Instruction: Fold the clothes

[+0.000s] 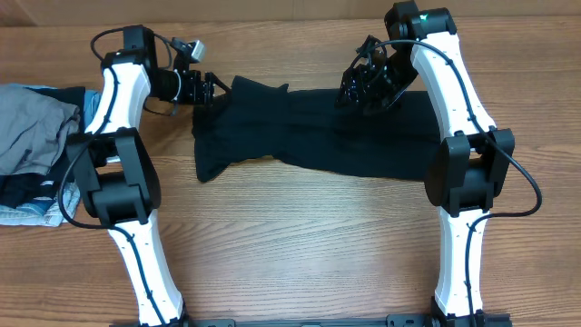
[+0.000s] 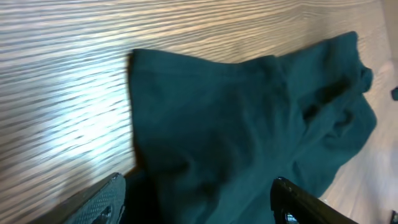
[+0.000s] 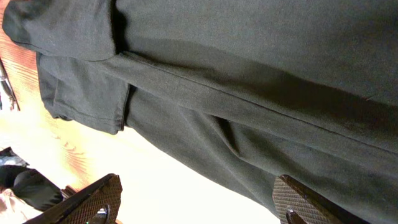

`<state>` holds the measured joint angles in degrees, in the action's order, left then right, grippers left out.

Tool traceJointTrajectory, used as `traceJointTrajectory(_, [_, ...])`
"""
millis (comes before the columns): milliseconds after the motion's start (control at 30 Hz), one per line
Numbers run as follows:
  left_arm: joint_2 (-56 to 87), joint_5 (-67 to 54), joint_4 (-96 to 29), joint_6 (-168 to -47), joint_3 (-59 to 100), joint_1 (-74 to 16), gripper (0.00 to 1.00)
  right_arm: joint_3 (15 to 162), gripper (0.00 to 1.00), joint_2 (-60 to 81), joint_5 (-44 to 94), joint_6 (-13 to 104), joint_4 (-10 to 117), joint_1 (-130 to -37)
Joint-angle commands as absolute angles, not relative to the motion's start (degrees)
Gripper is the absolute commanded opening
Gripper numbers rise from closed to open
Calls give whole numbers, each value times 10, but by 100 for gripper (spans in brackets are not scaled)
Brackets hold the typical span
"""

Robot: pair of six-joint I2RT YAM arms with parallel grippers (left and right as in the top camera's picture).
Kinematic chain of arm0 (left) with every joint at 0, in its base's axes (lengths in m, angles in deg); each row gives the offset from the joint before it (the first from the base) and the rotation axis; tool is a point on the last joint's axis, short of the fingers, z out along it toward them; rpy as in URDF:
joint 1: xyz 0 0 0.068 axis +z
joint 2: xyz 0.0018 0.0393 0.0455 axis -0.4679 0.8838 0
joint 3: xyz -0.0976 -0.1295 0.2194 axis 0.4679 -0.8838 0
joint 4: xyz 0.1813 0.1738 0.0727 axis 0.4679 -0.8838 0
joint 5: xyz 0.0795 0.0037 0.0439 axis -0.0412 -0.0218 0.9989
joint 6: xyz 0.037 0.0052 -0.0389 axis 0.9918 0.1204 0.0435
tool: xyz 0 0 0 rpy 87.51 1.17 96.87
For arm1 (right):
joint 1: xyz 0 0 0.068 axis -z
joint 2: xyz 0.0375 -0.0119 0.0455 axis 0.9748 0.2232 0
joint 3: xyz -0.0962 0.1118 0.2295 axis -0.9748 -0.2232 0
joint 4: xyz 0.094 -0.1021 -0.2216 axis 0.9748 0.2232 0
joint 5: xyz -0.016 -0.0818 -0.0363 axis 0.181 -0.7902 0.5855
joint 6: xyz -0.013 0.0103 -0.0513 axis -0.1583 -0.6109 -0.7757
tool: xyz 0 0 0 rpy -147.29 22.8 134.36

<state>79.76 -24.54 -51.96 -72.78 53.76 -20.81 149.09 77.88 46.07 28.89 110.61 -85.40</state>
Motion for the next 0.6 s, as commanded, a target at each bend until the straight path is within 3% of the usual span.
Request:
traceJointTrajectory(0, [794, -269, -536, -727, 540, -214, 78, 1494, 83, 760, 467, 284, 1106, -854])
traceJointTrajectory(200, [794, -206, -562, -739, 538, -219, 79, 1494, 86, 760, 466, 283, 1110, -854])
traceJointTrajectory(433, [795, -239, -589, -742, 533, -232, 82, 1496, 86, 760, 466, 282, 1098, -844])
traceJointTrajectory(567, [795, -260, -649, -751, 533, -248, 84, 1496, 96, 760, 466, 291, 1079, -839])
